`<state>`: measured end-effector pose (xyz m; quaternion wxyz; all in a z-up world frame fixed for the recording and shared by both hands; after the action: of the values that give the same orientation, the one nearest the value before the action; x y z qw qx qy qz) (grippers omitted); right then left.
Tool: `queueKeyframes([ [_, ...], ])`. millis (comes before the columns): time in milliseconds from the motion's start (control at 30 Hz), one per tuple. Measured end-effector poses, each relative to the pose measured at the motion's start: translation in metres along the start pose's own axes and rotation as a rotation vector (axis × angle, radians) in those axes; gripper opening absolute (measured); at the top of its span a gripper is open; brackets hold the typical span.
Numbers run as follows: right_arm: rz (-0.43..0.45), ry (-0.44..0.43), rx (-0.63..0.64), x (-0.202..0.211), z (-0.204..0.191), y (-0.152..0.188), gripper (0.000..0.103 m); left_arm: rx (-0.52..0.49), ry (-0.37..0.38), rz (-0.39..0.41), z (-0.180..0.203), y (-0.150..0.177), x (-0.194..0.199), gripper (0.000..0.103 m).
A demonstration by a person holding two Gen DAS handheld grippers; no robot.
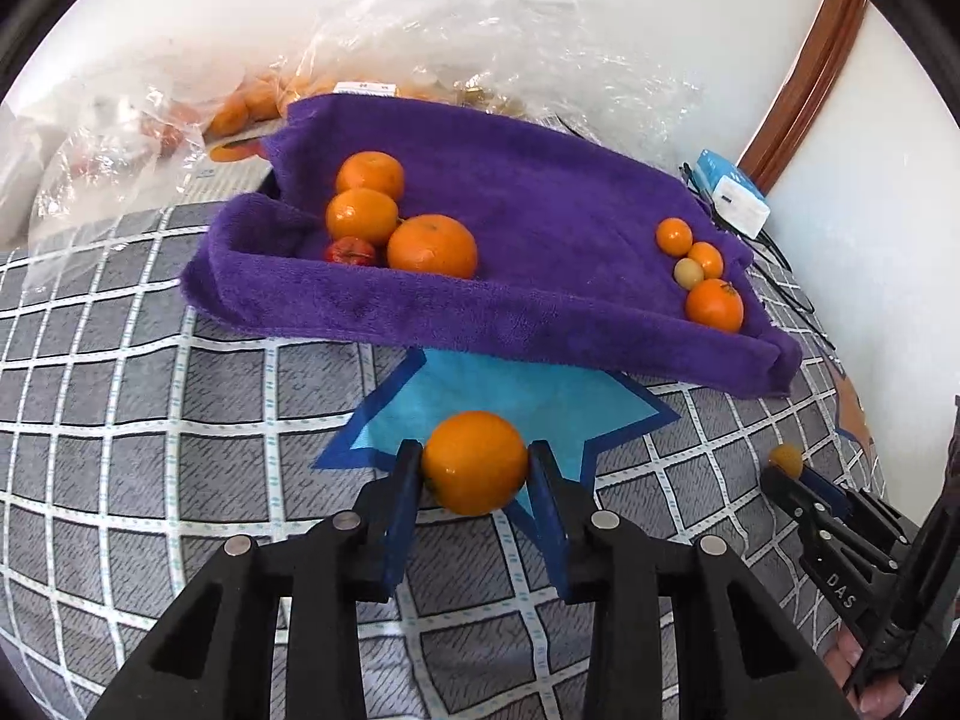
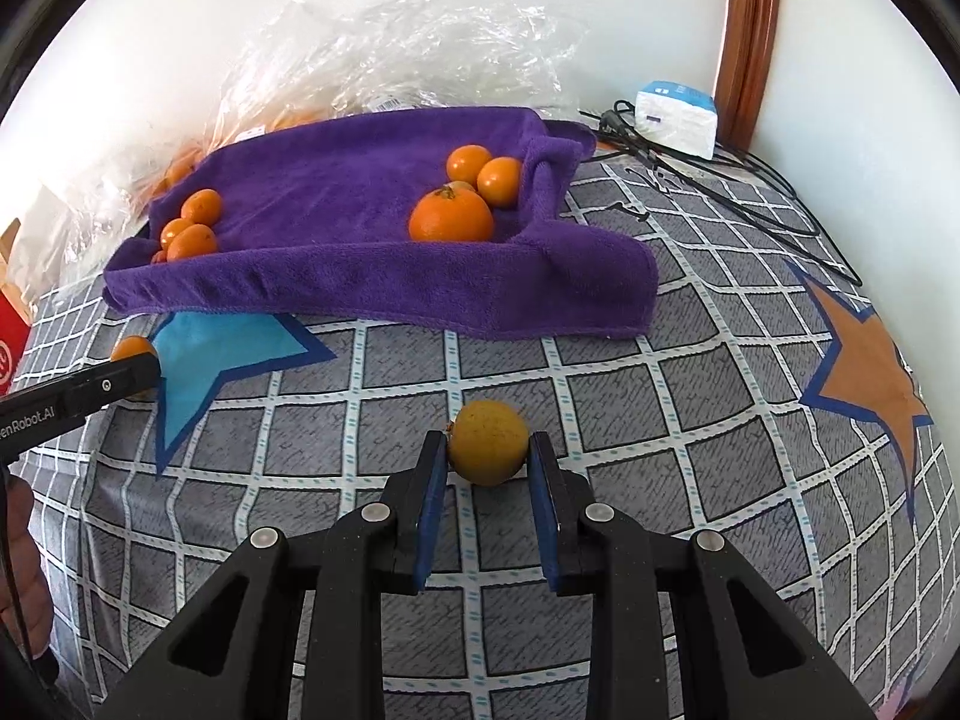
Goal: Organize fruits
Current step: 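Lift both held fruits off the blue star and carry them over the towel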
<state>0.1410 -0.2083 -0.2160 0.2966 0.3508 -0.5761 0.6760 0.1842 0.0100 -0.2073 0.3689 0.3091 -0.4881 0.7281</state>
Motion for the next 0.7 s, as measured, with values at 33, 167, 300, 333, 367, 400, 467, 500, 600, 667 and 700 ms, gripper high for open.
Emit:
queueKeyframes([
  [33, 0.001, 0.000, 0.004, 0.000, -0.001, 0.000, 0.027, 0.002, 0.001, 0.002, 0.000, -0.001, 0.002, 0.034],
  [167, 0.017, -0.001, 0.009, 0.006, -0.004, -0.003, 0.027, 0.016, 0.008, 0.017, -0.002, -0.004, 0.013, 0.034],
  [300, 0.038, 0.000, 0.001, 0.014, -0.004, -0.008, 0.027, 0.018, 0.012, 0.036, -0.002, -0.007, 0.024, 0.034],
  [333, 0.043, 0.002, 0.000, 0.016, -0.005, -0.009, 0.027, 0.017, 0.013, 0.041, -0.001, -0.007, 0.027, 0.034],
  [367, 0.048, 0.004, 0.000, 0.018, -0.005, -0.011, 0.027, 0.017, 0.014, 0.045, -0.001, -0.008, 0.029, 0.034],
  [400, 0.054, 0.005, 0.001, 0.020, -0.005, -0.012, 0.027, 0.017, 0.014, 0.048, -0.002, -0.009, 0.032, 0.034],
  [467, 0.062, 0.008, 0.001, 0.023, -0.004, -0.015, 0.027, 0.020, 0.015, 0.055, -0.002, -0.011, 0.036, 0.034],
  [500, 0.066, 0.009, 0.001, 0.024, -0.004, -0.017, 0.027, 0.020, 0.015, 0.057, -0.001, -0.012, 0.037, 0.034],
  [600, 0.075, 0.010, 0.000, 0.027, -0.004, -0.021, 0.027, 0.019, 0.013, 0.065, 0.000, -0.015, 0.040, 0.034],
  [667, 0.082, 0.012, 0.001, 0.028, -0.005, -0.023, 0.027, 0.020, 0.016, 0.080, 0.001, -0.018, 0.042, 0.034],
  [700, 0.085, 0.014, 0.002, 0.029, -0.005, -0.025, 0.027, 0.021, 0.020, 0.083, 0.001, -0.020, 0.043, 0.034],
])
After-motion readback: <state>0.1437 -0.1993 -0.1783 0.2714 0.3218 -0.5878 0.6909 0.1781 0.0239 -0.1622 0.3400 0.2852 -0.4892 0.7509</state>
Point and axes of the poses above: each gripper's, at about its wrist camera, not at the fingertips, and x roughly against the way its jaws point, z to its right, y to its underside, the point moved 4 cm from there along -x, roughly the way its jaws point, and after that the axes turned 12 degrees about x, right-handed, at the moved point
